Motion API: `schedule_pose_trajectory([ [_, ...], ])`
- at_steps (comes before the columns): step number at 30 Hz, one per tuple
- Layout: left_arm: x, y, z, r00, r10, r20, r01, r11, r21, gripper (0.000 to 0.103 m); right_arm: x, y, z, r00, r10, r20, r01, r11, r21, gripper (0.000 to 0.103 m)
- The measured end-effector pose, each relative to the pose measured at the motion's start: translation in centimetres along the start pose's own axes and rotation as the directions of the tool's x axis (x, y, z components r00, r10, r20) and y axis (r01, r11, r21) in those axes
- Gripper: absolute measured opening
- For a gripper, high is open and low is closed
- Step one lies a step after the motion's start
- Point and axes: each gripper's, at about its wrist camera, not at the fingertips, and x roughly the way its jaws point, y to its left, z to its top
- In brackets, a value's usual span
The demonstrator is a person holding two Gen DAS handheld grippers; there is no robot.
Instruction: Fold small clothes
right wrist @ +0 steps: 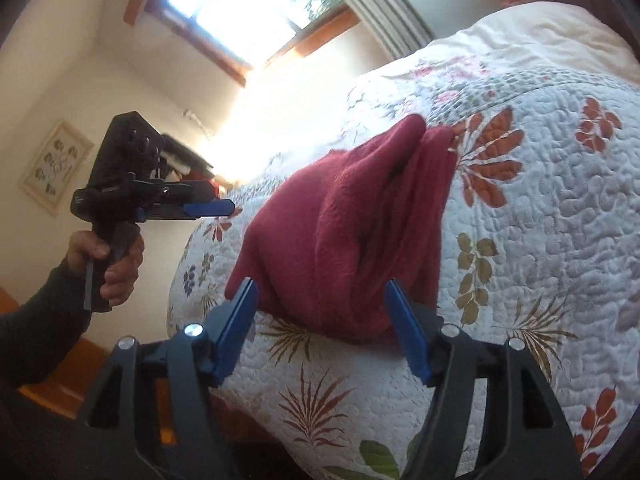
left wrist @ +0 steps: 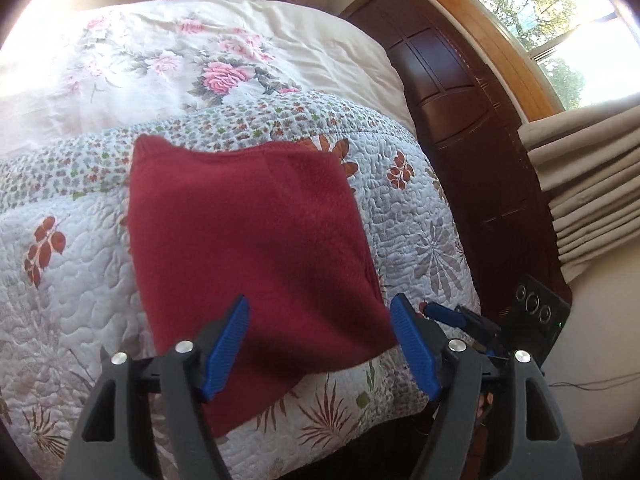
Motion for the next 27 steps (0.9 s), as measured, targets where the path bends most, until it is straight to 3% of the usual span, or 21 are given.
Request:
schedule_pose_trajectory([
  [4, -0.4, 2.5, -2.8, 0.997, -0.070, 0.024, 0.072, 0.994, -0.079, 0.073, 4.4, -0.1, 1.4, 0.988, 0.039, -0.152, -0.047, 0.998, -0.047, 0.061],
  [6, -0.6, 2.9, -3.5, 0.995, -0.098, 0.032, 0.101, 0.991, -0.091, 0.073, 6.1, -0.8, 1.4, 0.965, 0.075, -0.250, -0.083, 0.996, -0.020, 0.009],
  [9, -0.8, 2.3, -3.9, 0.987, -0.161, 0.021, 0.162, 0.985, -0.063, 0.071, 5.0, -1.8, 1.0, 0.956, 0.092, -0.278, -0.100, 0.995, -0.017, 0.007],
  [12, -0.1, 0.8, -3.7, 0.971, -0.238, -0.011, 0.238, 0.971, -0.016, 0.071, 3.0, -3.7, -0.1, 0.955, 0.120, -0.271, -0.117, 0.993, 0.027, 0.007],
  [14, 1.4, 0.1, -3.4, 0.962, -0.269, -0.041, 0.269, 0.963, 0.003, 0.071, 4.1, -5.4, -1.2, 0.947, 0.118, -0.297, -0.100, 0.992, 0.074, 0.008],
  [18, 6.4, 0.7, -3.1, 0.958, -0.250, -0.139, 0.248, 0.968, -0.032, 0.071, 5.7, -5.6, -2.0, 0.936, 0.125, -0.329, -0.097, 0.990, 0.100, 0.019],
  [19, 7.6, 1.2, -3.2, 0.960, -0.229, -0.163, 0.225, 0.973, -0.044, 0.071, 4.9, -5.5, -1.4, 0.942, 0.142, -0.305, -0.112, 0.987, 0.112, 0.023],
  [21, 9.1, 1.8, -3.6, 0.958, -0.209, -0.194, 0.203, 0.978, -0.054, 0.071, 2.7, -5.7, 0.6, 0.968, 0.161, -0.192, -0.134, 0.980, 0.145, 0.047],
  [23, 9.5, 1.6, -3.9, 0.956, -0.221, -0.195, 0.216, 0.975, -0.045, 0.071, 1.6, -6.4, 3.2, 0.989, 0.123, -0.082, -0.105, 0.975, 0.196, 0.063],
  [27, 9.7, 1.3, -4.2, 0.950, -0.247, -0.194, 0.242, 0.969, -0.048, 0.072, 5.0, -7.3, 7.7, 0.997, 0.060, -0.054, -0.046, 0.970, 0.240, 0.063],
])
